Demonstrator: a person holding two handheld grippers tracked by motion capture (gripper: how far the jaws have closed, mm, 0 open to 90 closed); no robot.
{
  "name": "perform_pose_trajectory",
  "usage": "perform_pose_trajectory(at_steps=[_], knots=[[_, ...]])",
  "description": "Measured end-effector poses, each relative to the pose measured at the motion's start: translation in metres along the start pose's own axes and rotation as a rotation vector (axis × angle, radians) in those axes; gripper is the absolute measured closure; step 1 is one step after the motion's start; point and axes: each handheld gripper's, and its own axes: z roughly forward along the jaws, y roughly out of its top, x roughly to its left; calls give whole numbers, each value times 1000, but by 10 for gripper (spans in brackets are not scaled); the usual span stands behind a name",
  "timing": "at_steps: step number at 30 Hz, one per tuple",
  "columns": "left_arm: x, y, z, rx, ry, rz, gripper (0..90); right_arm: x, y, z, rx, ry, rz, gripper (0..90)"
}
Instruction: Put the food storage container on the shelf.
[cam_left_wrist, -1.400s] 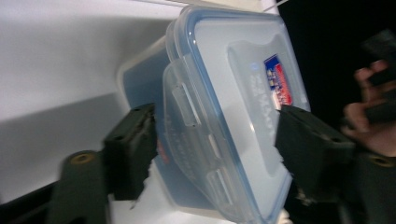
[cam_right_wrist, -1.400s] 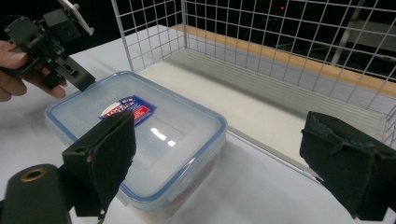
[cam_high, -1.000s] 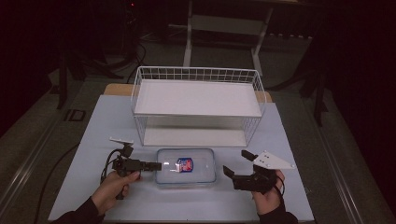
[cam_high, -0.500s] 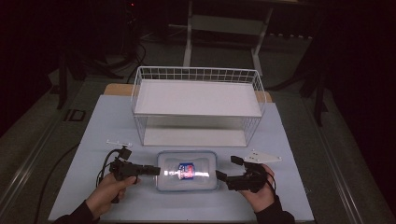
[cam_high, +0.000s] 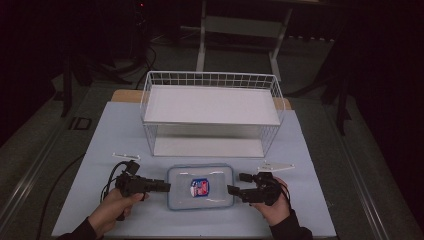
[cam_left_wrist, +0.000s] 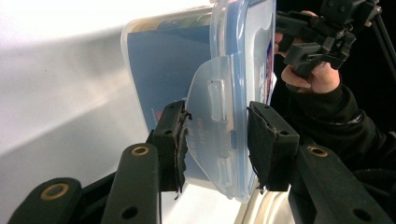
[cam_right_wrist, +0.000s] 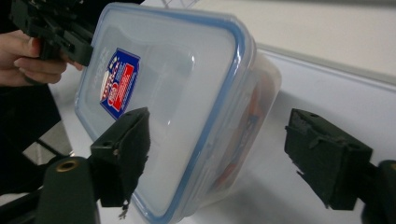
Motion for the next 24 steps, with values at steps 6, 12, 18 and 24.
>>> perform_pose_trajectory(at_steps=[6,12,18,24], knots=[[-1,1,0,6,-2,43,584,-2,-1,5,50,42,5,388],[-1,0,0,4,-4,49,584,-5,-1,5,69,108,30,477],[-4,-2,0,-2,2,56,588,-9,-2,2,65,143,70,524],[-12,-7,-1,-18,30,83,588,-7,-3,-1,72,145,73,541]])
